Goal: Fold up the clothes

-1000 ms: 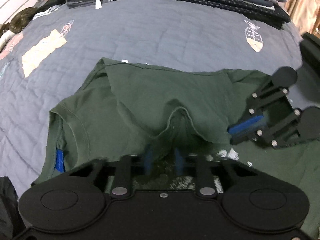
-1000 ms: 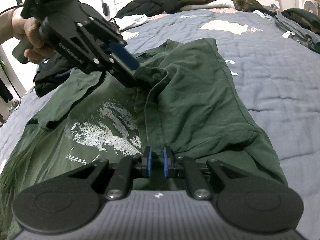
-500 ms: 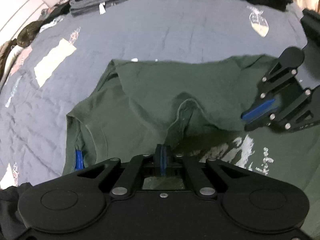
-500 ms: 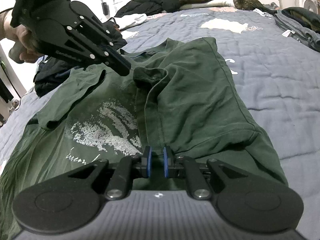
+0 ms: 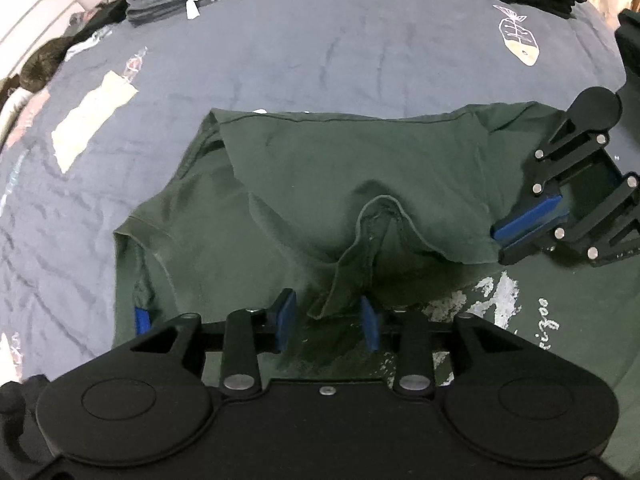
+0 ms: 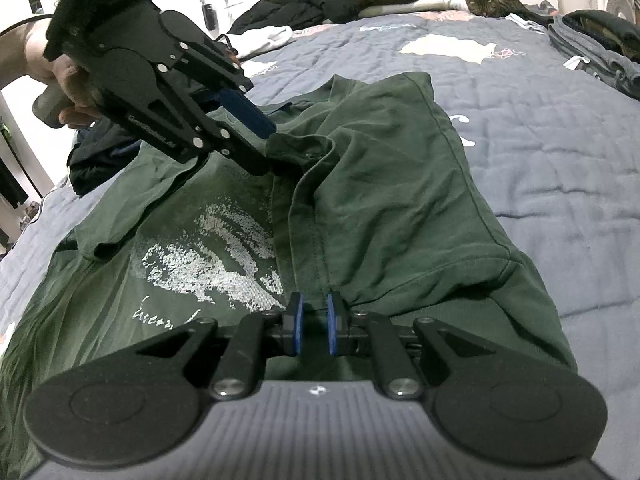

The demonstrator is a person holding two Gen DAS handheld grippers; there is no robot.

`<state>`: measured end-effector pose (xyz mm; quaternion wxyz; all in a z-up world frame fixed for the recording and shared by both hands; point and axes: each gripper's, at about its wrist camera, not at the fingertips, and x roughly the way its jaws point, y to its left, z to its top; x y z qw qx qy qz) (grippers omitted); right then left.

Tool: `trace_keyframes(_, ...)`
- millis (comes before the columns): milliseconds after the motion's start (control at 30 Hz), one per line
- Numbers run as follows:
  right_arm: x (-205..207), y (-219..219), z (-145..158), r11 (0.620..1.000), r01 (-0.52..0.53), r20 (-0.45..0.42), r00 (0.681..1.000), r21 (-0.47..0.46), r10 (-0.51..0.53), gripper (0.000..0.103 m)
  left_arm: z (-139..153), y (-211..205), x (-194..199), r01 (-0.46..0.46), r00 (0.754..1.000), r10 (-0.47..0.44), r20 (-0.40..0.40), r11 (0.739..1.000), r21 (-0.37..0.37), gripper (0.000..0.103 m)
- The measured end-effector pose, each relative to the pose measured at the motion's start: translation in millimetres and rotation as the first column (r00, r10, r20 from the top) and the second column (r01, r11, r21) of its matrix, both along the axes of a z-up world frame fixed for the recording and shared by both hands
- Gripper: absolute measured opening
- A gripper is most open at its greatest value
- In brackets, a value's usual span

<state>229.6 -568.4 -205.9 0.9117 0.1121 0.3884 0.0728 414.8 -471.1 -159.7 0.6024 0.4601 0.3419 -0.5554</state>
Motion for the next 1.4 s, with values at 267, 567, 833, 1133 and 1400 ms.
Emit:
trace_keyframes(267,-0.4,-0.9,-0.8,1.0,-0.001,-0.001,1.0,0.005,0.001,0.011,0.8,14.7,-17.8,-0.03,0.979,0.057,0.193,0.99,-0.138,0.011)
trace_keyframes(567,1.9,0.0,-5.0,1.0,0.0,-0.031,1.0,0.024,0.0,0.013,-36.4,47.3,-90.6,0.114,0.779,0.057,0.624,0.967,-0.23,0.012)
trace_keyframes(833,1.8,-3.6,-4.2,0.999,0.003,-0.045,0.999,0.051,-0.001,0.015,1.6,63.6,-79.8,-0.087,0.945,0.162,0.285,0.962,-0.26,0.033)
trace_keyframes(1133,1.9,-3.6,-4.3,0.999,0.002,-0.049,0.999,0.053,0.0,0.016,9.8,25.6,-56.8,-0.004,0.957,0.041,0.286,0.991,-0.132,0.043)
trace_keyframes(1400,2.8,-4.5,-4.2,0.998,0.001,-0.051,0.999,0.059,0.002,0.016,-7.8,21.0,-45.6,-0.007,0.942,0.043,0.331,0.994,-0.109,0.012)
